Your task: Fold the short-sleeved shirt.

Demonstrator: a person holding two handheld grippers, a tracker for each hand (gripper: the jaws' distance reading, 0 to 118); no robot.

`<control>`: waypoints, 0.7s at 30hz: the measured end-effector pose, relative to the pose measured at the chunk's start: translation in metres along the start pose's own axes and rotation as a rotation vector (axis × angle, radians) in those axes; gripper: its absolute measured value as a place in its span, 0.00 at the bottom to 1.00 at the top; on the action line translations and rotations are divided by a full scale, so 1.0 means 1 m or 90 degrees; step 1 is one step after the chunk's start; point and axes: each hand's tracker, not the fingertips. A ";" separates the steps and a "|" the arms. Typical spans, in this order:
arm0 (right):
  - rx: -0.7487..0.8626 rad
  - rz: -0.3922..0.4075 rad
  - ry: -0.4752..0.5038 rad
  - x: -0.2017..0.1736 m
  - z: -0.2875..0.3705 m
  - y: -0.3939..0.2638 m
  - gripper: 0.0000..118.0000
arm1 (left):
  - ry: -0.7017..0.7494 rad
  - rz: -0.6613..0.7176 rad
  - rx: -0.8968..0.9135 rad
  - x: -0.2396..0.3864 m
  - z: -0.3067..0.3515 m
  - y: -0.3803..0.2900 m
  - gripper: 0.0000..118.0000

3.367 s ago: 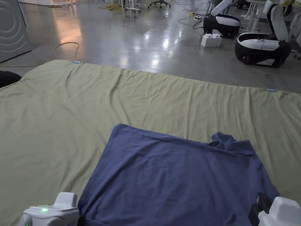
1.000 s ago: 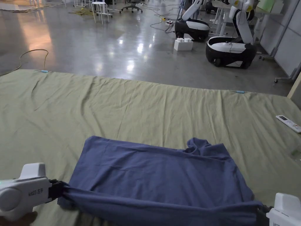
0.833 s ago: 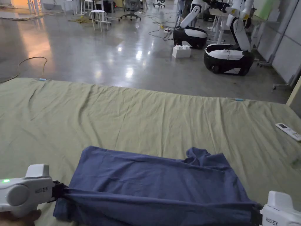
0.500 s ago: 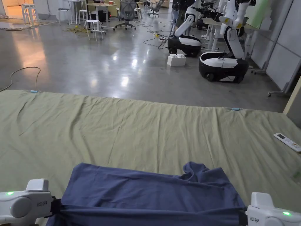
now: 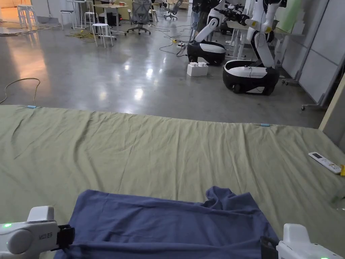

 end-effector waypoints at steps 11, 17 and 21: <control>0.265 -0.017 -0.027 -0.060 0.113 -0.013 0.56 | 0.062 -0.116 0.295 0.046 0.099 -0.045 0.16; 0.361 -0.039 -0.031 -0.082 0.162 -0.014 0.08 | 0.067 -0.137 0.422 0.060 0.142 -0.072 0.05; 0.396 -0.045 -0.038 -0.089 0.183 -0.012 0.03 | 0.070 -0.137 0.470 0.066 0.164 -0.084 0.04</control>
